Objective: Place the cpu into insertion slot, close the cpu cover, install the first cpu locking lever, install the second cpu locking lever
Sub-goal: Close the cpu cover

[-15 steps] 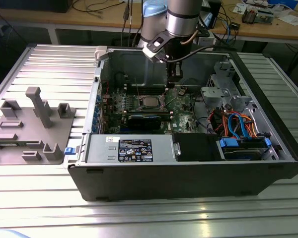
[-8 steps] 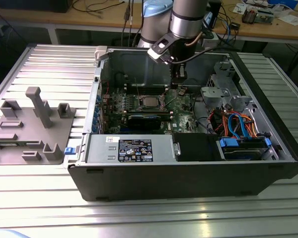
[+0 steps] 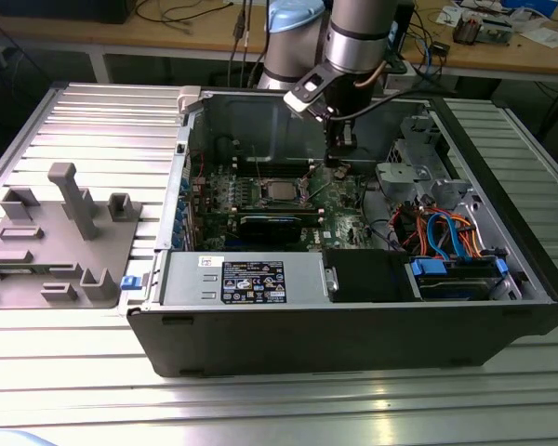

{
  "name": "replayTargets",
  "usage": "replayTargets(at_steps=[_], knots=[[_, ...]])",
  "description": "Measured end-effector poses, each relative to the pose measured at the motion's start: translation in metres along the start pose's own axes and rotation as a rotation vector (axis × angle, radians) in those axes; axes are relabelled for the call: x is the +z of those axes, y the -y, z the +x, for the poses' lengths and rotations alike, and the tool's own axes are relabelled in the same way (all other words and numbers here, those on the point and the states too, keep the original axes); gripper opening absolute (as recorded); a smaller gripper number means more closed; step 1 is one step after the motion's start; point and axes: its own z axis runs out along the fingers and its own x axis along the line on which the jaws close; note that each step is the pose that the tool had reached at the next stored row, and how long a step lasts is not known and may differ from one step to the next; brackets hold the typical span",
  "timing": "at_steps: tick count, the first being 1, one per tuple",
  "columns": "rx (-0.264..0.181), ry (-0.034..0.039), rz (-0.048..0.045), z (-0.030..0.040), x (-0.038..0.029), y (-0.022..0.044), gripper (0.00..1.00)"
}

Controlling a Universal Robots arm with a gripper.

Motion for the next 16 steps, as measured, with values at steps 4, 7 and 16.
replayTargets(at_steps=[4, 7, 16], knots=[[0.000, 0.0000, 0.0000, 0.0001, 0.0015, -0.0068, 0.11], [0.000, 0.0000, 0.0000, 0.0002, 0.0022, -0.0098, 0.11], [0.000, 0.0000, 0.0000, 0.0002, 0.0092, -0.0128, 0.11]])
